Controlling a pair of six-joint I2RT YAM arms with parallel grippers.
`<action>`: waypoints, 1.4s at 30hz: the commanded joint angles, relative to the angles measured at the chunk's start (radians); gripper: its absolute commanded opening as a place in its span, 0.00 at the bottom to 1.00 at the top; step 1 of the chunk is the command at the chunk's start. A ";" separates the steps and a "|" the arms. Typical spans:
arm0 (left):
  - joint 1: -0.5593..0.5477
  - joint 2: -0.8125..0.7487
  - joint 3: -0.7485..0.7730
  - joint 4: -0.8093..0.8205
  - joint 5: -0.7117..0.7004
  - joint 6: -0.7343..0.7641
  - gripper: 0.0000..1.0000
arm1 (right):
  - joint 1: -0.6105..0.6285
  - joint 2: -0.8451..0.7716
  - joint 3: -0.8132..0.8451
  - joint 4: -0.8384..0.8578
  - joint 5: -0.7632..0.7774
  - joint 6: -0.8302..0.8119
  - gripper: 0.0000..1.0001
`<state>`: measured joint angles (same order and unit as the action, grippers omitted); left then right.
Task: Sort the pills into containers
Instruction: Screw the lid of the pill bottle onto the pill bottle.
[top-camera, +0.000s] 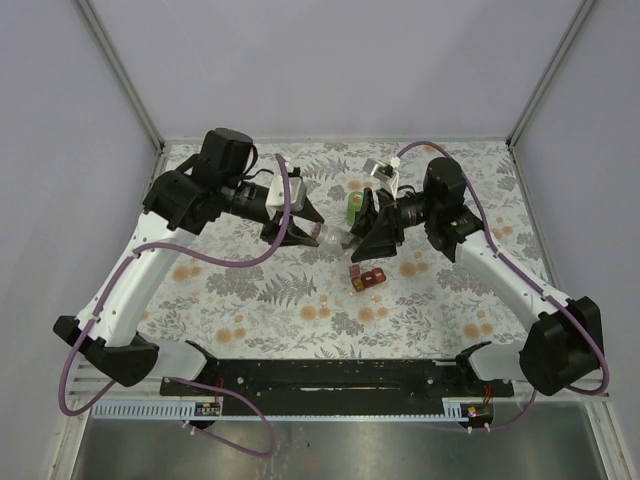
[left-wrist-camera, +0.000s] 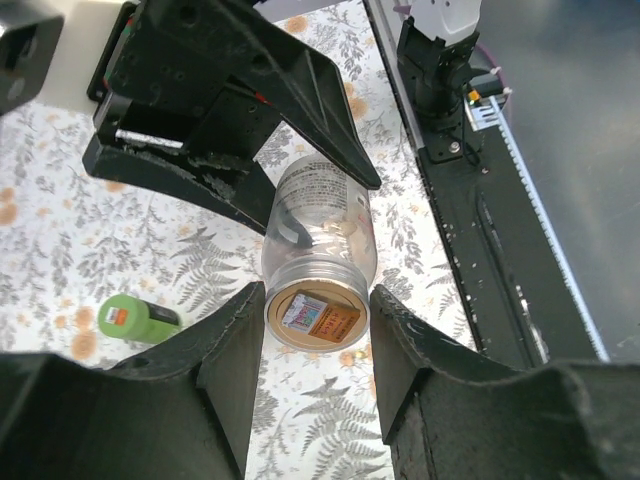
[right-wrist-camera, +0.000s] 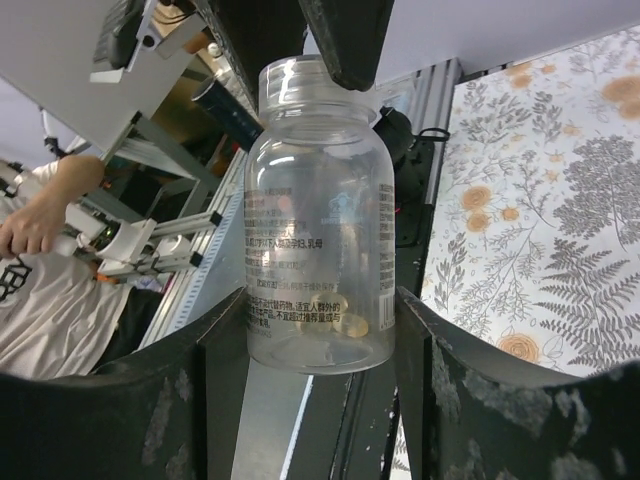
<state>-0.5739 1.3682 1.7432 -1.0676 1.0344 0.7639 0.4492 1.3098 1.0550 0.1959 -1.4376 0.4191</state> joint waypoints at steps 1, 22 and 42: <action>-0.053 -0.003 -0.034 -0.014 -0.022 0.130 0.00 | 0.005 0.042 -0.009 0.554 -0.020 0.401 0.00; -0.052 -0.026 -0.045 0.205 -0.145 -0.072 0.99 | 0.000 -0.032 0.134 -0.352 0.157 -0.318 0.00; 0.215 -0.026 -0.071 0.584 0.010 -0.760 0.98 | 0.000 -0.185 0.201 -0.555 0.626 -0.605 0.03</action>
<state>-0.3969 1.3426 1.6356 -0.6098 0.9634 0.2161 0.4450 1.1576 1.1793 -0.3420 -0.9585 -0.1093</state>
